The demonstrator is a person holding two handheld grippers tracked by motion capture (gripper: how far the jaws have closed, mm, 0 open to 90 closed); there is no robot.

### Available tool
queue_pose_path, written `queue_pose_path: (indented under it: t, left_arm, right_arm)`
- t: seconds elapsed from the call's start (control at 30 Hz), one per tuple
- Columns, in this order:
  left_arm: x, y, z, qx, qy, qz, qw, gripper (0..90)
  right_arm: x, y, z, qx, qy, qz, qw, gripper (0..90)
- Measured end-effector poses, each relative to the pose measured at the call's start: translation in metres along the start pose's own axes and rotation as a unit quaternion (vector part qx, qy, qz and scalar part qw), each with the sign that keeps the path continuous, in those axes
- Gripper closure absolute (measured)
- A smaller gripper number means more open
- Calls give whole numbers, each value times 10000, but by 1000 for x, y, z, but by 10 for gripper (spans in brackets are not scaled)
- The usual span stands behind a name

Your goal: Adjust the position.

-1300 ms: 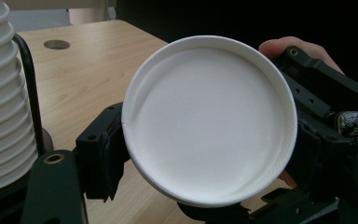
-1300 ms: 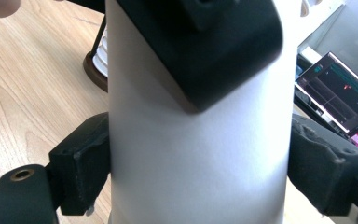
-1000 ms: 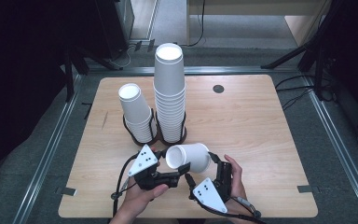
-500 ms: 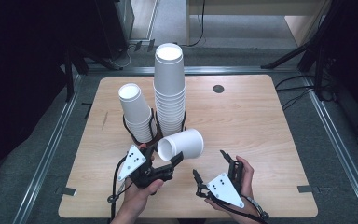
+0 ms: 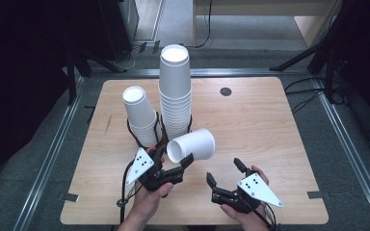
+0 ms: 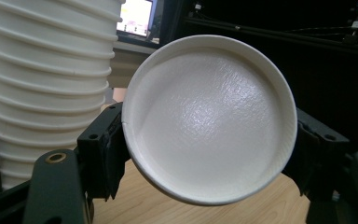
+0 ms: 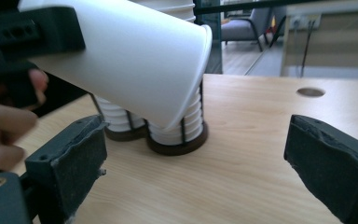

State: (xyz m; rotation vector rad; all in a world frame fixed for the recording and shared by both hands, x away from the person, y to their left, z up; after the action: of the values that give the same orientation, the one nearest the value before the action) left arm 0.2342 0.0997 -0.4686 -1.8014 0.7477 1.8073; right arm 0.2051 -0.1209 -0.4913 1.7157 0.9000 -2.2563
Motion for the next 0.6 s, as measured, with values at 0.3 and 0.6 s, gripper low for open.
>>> queue_pose_path:
  t: [0.3, 0.6]
  left_arm:
    - [-2, 5, -6, 159, 217, 51, 9996, 245]
    - [-2, 13, -10, 260, 376, 40, 9989, 245]
  right_arm:
    - [-6, -4, 9, -465, -284, -1977, 9787, 93]
    - [-5, 25, 11, -615, -340, -4678, 8810, 86]
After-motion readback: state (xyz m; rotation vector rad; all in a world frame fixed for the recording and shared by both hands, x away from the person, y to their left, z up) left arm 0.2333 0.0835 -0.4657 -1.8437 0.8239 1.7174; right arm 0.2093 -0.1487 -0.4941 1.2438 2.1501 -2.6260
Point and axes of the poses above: each handheld gripper's, and its own axes: z roughly backward along the jaws, x roughly out of its underside, y roughly to its right, the point moved 3 cm from there along -z, roughly forward along the jaws, and after that the axes turned 12 degrees about -z, right-handed, at the moved point
